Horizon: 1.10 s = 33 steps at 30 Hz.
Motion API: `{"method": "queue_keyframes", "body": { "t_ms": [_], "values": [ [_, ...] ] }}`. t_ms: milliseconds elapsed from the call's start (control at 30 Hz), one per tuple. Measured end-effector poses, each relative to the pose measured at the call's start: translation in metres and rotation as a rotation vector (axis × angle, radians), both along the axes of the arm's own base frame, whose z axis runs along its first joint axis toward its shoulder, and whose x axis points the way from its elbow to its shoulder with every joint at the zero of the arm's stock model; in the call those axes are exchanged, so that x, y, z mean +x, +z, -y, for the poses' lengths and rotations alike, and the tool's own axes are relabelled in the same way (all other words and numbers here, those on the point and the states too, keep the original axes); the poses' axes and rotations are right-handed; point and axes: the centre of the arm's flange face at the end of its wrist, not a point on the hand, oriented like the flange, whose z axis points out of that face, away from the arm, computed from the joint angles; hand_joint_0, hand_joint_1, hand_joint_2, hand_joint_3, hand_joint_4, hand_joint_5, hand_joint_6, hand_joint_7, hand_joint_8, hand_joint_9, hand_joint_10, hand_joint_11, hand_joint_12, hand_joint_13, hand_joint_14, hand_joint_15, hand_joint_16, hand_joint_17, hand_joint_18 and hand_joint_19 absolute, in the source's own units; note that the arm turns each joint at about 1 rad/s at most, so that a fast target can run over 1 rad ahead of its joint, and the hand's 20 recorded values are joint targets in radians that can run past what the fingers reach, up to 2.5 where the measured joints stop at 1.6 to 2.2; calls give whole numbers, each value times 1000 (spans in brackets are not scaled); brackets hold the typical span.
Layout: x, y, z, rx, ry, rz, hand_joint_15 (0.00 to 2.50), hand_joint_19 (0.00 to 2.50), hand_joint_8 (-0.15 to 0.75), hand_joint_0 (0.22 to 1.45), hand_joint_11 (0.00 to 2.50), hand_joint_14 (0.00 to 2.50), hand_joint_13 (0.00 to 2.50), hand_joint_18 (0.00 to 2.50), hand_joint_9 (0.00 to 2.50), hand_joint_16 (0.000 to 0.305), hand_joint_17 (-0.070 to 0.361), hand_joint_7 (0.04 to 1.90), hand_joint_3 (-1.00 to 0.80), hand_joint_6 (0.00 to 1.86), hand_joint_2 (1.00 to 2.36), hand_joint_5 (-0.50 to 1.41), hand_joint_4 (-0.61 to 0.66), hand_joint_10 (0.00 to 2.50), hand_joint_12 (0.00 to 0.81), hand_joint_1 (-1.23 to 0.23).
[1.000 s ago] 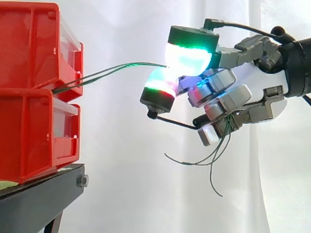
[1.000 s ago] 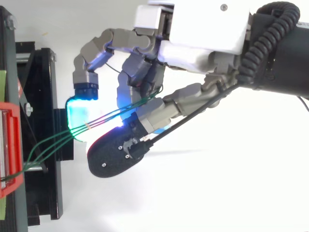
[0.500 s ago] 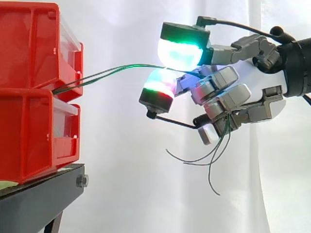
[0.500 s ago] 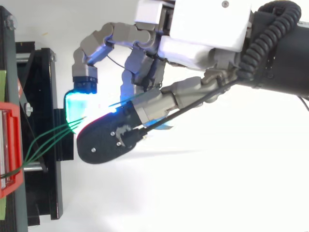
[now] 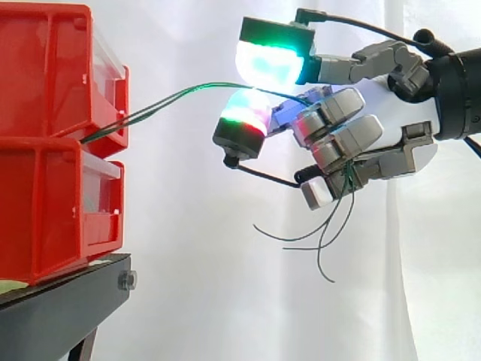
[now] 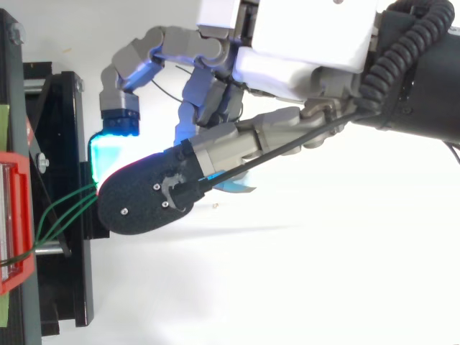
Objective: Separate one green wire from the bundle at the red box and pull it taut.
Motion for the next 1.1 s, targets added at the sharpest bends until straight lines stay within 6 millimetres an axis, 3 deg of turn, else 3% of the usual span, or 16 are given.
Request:
{"method": "queue_keyframes", "body": {
  "t_ms": [67,333,500,767,1100],
  "values": [
    [0,0,1,0,-1,1,1678,655,291,600,1764,8,1514,1033,1289,56,126,1057,-500,887,1000,-177,157,474,337,-702],
    [0,0,3,0,-4,0,1653,650,304,536,1714,7,1527,1053,1285,58,131,1007,-500,887,1000,-176,167,521,356,-640],
    [0,0,3,0,-4,0,1663,663,293,590,1761,8,1519,1034,1294,56,126,1036,-500,880,1000,-175,156,462,333,-625],
    [0,0,3,0,-4,0,1670,659,291,628,1768,8,1507,1033,1263,56,125,1093,-328,890,1014,-180,103,472,334,-758],
    [0,0,3,0,-4,0,1652,648,287,652,1730,11,1482,1031,1162,54,122,1030,-435,906,1006,-184,130,542,342,-833]
  ]
}}
